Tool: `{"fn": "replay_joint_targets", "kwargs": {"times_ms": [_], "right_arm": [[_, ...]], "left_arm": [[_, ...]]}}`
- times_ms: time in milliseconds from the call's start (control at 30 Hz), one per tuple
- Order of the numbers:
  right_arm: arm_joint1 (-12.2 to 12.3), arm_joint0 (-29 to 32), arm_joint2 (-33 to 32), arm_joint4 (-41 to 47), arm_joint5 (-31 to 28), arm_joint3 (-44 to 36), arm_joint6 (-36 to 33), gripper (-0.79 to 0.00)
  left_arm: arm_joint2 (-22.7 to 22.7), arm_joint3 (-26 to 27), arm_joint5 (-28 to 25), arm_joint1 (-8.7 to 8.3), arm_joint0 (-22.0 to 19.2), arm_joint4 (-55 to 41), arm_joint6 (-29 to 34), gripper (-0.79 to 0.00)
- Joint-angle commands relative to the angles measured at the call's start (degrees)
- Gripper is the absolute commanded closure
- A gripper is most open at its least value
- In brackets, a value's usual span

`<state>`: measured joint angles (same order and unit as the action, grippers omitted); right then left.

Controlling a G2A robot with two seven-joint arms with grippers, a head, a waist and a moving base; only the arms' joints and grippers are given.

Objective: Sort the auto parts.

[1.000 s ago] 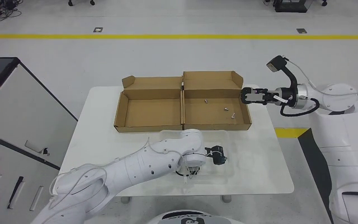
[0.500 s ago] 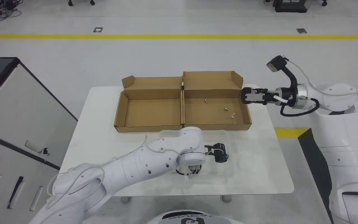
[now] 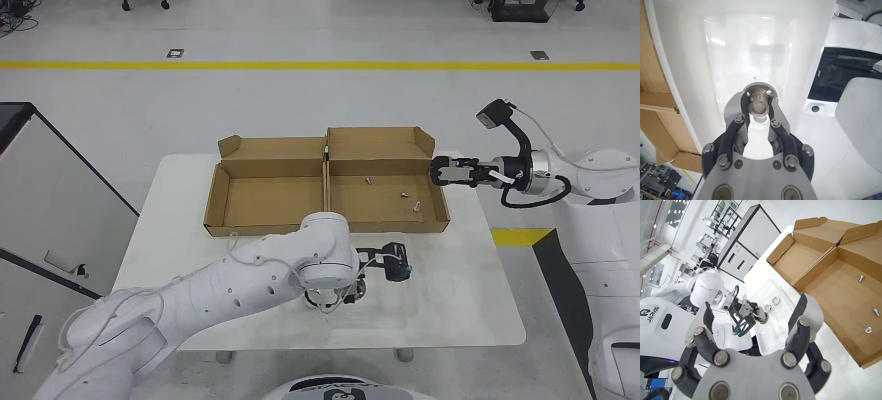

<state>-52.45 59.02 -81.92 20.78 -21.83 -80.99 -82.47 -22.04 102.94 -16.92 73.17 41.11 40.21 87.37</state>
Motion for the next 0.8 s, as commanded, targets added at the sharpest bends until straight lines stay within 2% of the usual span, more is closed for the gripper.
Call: {"fn": "replay_joint_targets", "kwargs": {"times_ms": [0,300,367,533,767], "right_arm": [[0.0,0.0,0.0,0.0,0.0,0.0,0.0,-0.785],[0.0,0.0,0.0,0.0,0.0,0.0,0.0,-0.785],[0.0,0.0,0.0,0.0,0.0,0.0,0.0,-0.785],[0.0,0.0,0.0,0.0,0.0,0.0,0.0,-0.785],[0.0,0.0,0.0,0.0,0.0,0.0,0.0,-0.785]], "left_arm": [[-0.6,1.1,0.1,-0.48,-0.4,0.1,0.1,0.000],[-0.6,1.1,0.1,-0.48,-0.4,0.1,0.1,0.000],[-1.6,0.9,0.8,-0.67,0.3,-0.2,-2.6,0.000],[-9.4,2.0,0.2,-2.76,3.4,-6.3,-8.5,0.000],[-23.7,3.8,-9.1,-7.14,11.6,-16.6,-14.4,0.000]]}}
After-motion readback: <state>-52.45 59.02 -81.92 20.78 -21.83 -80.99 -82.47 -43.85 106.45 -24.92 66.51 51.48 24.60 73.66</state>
